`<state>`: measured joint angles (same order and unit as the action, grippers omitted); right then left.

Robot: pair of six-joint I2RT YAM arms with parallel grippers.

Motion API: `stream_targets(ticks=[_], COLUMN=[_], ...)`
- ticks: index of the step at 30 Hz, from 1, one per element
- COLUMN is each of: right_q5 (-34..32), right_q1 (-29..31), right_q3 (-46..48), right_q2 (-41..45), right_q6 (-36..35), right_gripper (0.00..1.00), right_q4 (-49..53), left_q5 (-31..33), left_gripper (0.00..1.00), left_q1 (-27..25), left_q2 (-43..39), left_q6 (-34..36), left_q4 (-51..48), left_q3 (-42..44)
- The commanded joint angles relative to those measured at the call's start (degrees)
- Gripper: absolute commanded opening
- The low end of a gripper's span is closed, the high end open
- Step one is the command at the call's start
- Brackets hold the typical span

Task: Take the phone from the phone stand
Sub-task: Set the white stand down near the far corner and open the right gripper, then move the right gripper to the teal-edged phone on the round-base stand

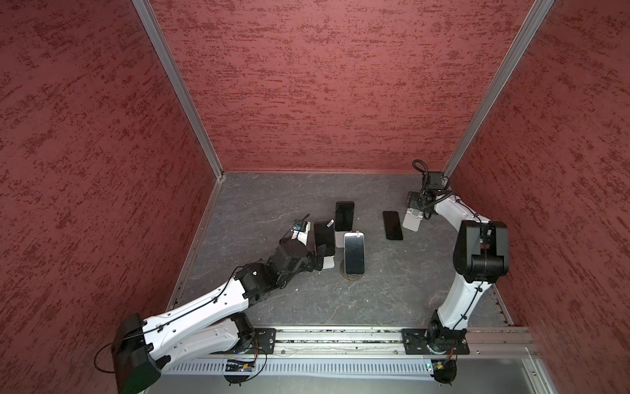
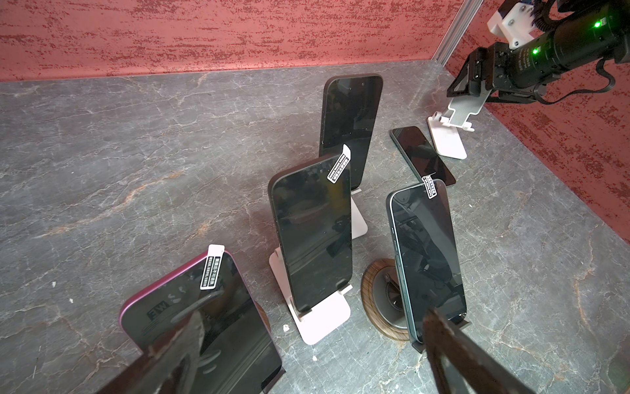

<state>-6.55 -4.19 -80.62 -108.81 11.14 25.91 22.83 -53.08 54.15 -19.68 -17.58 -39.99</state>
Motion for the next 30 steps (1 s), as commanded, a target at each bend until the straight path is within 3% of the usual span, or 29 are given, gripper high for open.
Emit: stream_targets(ticks=[1, 5, 23, 30], right_q5=[-0.02, -0.57, -2.75, -1.9], right_q1=[-0.24, -0.29, 1.1, 4.35], right_q3=[-0.85, -0.55, 5.4, 11.14], right_q2=[0.84, 3.05, 18.7, 27.13], right_q6=[0.46, 0.55, 2.46, 2.96], right_gripper=[0.91, 0.99, 0.99, 0.99], right_q4=[-0.42, 0.05, 3.16, 1.34], left_q5=[0.62, 0.86, 2.74, 7.07], left_gripper=[1.0, 0.99, 0.99, 0.99], left_q1=[-0.41, -0.43, -2.27, -5.02], left_q2=[-0.44, -0.54, 0.14, 2.29], left_q6=[0.47, 0.77, 1.99, 3.27], left_q4=[0.01, 0.33, 2.88, 2.1], left_q3=[-1.41, -1.41, -1.56, -3.13])
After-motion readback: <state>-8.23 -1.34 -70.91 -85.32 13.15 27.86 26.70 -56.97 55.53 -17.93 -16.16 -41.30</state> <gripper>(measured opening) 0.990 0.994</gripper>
